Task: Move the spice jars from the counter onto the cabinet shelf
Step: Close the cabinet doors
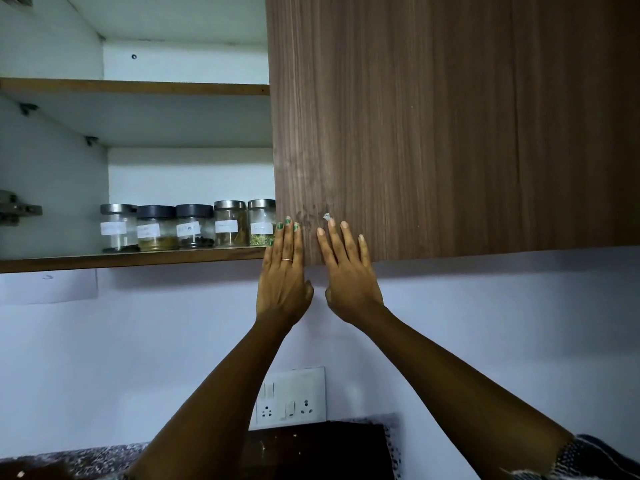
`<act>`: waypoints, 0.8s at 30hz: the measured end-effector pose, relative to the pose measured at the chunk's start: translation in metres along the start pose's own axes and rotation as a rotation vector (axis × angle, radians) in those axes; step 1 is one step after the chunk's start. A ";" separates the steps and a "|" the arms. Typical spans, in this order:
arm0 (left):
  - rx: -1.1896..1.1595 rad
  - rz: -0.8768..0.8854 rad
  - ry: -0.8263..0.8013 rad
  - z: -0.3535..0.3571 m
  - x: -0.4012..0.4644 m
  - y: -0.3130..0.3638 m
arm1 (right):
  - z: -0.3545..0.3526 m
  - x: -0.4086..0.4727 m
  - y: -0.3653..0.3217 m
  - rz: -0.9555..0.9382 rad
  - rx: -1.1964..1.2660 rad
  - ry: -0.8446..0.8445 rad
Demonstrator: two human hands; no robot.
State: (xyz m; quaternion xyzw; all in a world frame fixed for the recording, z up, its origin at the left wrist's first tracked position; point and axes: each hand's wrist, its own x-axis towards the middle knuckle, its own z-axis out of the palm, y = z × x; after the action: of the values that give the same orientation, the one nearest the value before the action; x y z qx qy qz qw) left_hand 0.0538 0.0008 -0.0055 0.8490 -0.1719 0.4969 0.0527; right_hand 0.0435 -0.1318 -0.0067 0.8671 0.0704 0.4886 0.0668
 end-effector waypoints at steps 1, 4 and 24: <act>-0.004 0.001 0.004 0.002 0.001 -0.001 | 0.002 0.001 0.000 0.006 -0.006 0.000; -0.012 -0.005 0.030 0.009 0.001 -0.002 | 0.007 0.002 -0.002 0.023 -0.018 0.007; 0.005 0.031 -0.015 -0.008 -0.020 -0.004 | -0.015 0.001 -0.006 0.073 0.123 -0.007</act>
State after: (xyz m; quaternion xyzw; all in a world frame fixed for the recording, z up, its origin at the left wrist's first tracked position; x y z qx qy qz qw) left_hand 0.0394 0.0118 -0.0187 0.8501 -0.1842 0.4916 0.0417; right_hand 0.0307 -0.1247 0.0002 0.8732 0.0684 0.4825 -0.0039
